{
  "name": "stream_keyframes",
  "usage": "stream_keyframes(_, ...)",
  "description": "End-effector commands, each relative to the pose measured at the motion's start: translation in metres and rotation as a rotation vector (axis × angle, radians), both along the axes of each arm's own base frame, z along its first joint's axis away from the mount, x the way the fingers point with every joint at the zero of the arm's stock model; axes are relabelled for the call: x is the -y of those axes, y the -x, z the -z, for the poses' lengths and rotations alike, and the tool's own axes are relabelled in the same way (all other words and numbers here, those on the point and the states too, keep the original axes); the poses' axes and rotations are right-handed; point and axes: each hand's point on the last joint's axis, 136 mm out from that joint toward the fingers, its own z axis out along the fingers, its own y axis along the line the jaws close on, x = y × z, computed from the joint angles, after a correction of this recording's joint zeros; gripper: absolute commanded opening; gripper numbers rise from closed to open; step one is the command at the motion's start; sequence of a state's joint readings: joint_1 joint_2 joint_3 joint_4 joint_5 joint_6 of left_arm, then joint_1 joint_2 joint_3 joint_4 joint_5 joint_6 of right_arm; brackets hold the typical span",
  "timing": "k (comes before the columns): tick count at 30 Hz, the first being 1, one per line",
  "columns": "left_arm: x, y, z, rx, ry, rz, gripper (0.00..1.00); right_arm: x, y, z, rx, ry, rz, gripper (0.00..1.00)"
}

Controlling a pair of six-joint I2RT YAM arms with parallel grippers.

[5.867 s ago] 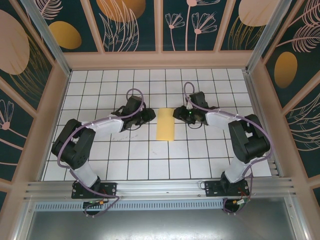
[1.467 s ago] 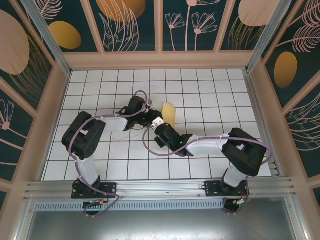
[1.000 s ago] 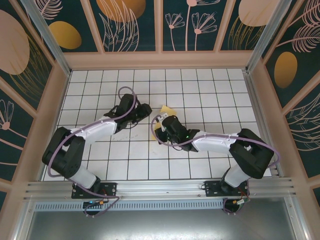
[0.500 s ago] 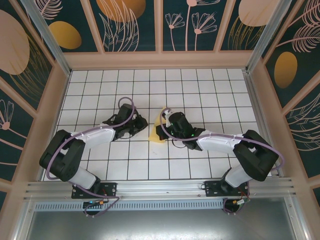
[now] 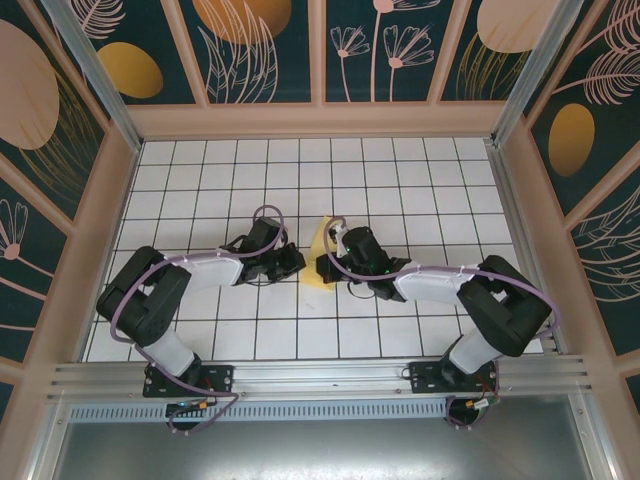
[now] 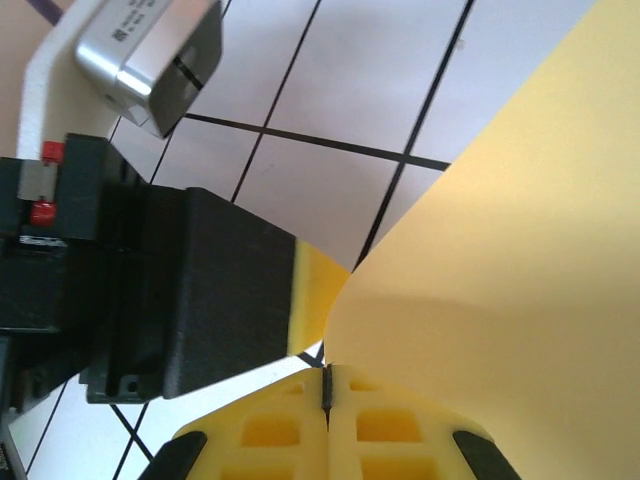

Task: Fold a paper plane with a square sheet of paper (pick it up from the middle)
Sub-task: Fold the triangle a second time at the center of the table.

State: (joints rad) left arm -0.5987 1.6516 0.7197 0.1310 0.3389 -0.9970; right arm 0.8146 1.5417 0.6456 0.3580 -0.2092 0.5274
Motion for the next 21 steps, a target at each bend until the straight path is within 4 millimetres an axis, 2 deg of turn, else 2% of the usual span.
stream_keyframes(1,0.01,-0.002,-0.001,0.01,0.029,0.029,0.09,0.001,0.001,-0.008,-0.011,-0.065,-0.004,0.0)
stream_keyframes(8,0.01,-0.002,0.008,0.0,0.01,0.03,0.09,0.009,0.001,-0.006,-0.054,-0.112,-0.007,0.0)
stream_keyframes(9,0.007,0.0,0.019,-0.02,-0.014,0.026,0.09,0.011,0.0,-0.004,-0.059,-0.112,-0.003,0.0)
stream_keyframes(10,0.005,-0.001,0.022,-0.022,-0.024,0.022,0.08,0.012,-0.001,-0.004,-0.063,-0.115,-0.001,0.0)
stream_keyframes(16,0.004,0.002,0.031,-0.041,-0.044,0.037,0.08,0.017,0.0,0.003,-0.09,-0.115,0.008,0.0)
stream_keyframes(21,0.011,-0.003,0.011,0.001,-0.002,0.045,0.08,0.019,0.0,0.006,-0.098,-0.112,0.014,0.0)
